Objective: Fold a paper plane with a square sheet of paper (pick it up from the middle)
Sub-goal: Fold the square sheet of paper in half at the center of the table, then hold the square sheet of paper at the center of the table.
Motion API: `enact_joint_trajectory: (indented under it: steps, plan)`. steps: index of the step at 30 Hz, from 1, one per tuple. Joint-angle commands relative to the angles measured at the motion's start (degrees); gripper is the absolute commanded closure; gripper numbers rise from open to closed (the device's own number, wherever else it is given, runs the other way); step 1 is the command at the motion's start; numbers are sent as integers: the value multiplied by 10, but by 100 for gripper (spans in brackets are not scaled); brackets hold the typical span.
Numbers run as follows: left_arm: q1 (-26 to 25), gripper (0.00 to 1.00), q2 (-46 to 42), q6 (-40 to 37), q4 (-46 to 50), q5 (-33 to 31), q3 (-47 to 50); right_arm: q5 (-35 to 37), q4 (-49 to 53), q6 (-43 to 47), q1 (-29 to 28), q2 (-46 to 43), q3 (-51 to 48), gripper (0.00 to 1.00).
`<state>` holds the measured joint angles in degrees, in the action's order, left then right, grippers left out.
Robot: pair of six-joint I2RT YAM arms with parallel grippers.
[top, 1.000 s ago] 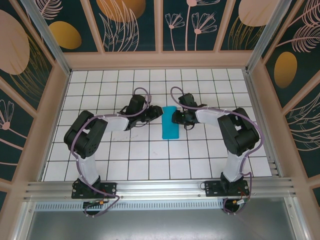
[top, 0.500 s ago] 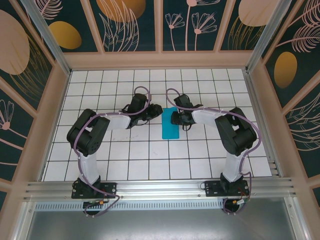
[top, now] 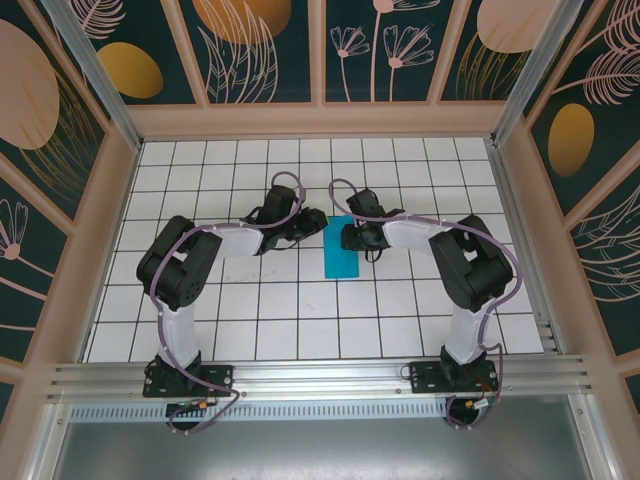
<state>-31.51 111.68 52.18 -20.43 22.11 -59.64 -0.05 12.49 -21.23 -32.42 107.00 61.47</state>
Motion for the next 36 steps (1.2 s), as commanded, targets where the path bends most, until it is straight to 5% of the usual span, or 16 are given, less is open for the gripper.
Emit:
enact_joint_trajectory:
  steps: [1,36]
  plan:
    - [-3,71,14,-15,14,15,-17,-4,20,15,5,57,-22,55]
    - [-13,83,62,-19,58,31,-43,1,24,13,8,72,-24,56]
